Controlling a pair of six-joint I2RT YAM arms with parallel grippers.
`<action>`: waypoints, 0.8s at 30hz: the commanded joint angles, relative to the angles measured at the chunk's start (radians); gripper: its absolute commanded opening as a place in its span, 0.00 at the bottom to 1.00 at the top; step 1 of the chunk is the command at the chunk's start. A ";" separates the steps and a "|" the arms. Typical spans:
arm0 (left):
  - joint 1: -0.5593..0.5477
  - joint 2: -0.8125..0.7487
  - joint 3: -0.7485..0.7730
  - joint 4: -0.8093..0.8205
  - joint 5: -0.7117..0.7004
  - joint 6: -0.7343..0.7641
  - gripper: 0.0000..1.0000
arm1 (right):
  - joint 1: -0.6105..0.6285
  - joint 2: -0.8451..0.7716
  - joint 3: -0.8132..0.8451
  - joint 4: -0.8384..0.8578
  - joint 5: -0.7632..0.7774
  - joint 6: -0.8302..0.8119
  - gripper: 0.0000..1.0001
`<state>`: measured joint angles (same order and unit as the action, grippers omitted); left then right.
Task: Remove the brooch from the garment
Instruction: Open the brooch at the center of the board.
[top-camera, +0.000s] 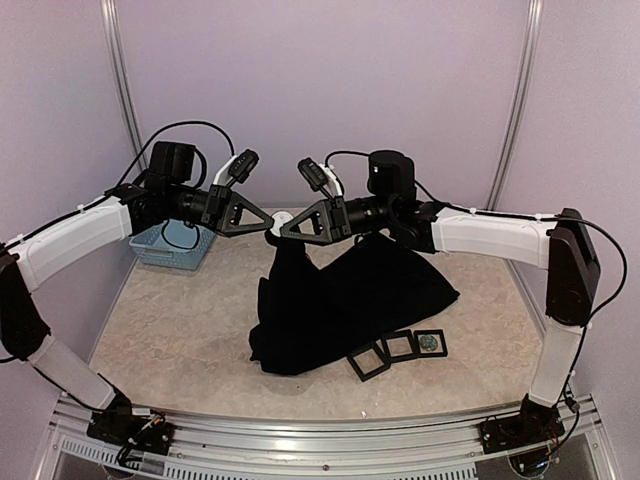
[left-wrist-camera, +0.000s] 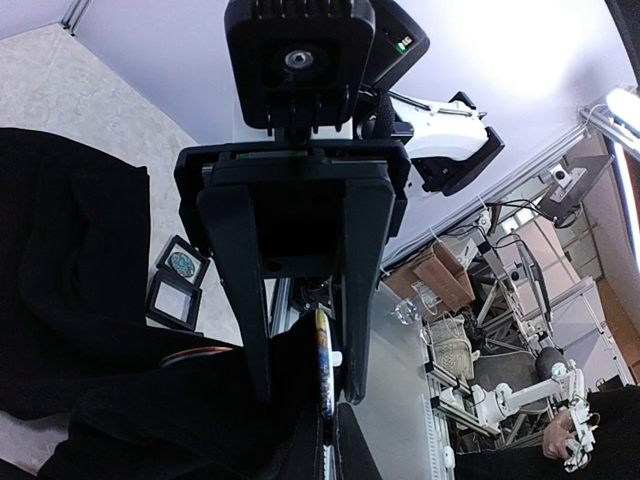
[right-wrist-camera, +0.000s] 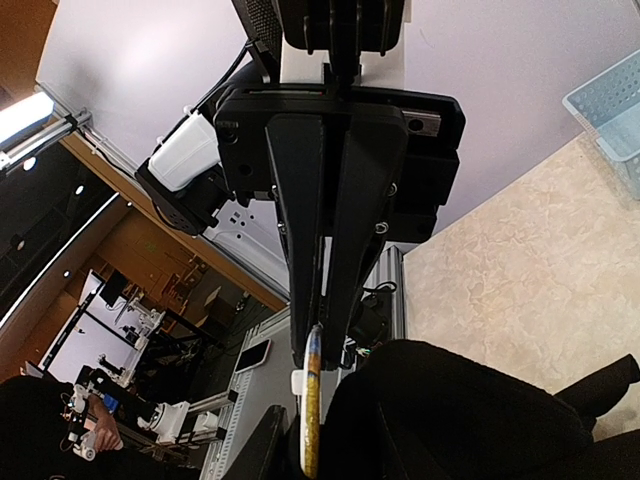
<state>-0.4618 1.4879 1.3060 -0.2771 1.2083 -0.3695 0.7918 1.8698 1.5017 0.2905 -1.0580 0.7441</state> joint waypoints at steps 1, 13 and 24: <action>-0.008 -0.018 0.018 0.008 0.025 0.015 0.00 | 0.004 -0.041 -0.021 0.065 -0.006 0.049 0.28; -0.021 -0.028 0.018 -0.033 -0.003 0.056 0.00 | -0.005 -0.050 -0.036 0.086 0.015 0.071 0.24; -0.021 -0.038 0.018 -0.056 -0.033 0.081 0.00 | -0.017 -0.057 -0.073 0.152 0.020 0.122 0.22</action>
<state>-0.4778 1.4834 1.3060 -0.3237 1.1797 -0.3130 0.7830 1.8534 1.4403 0.4007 -1.0504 0.8444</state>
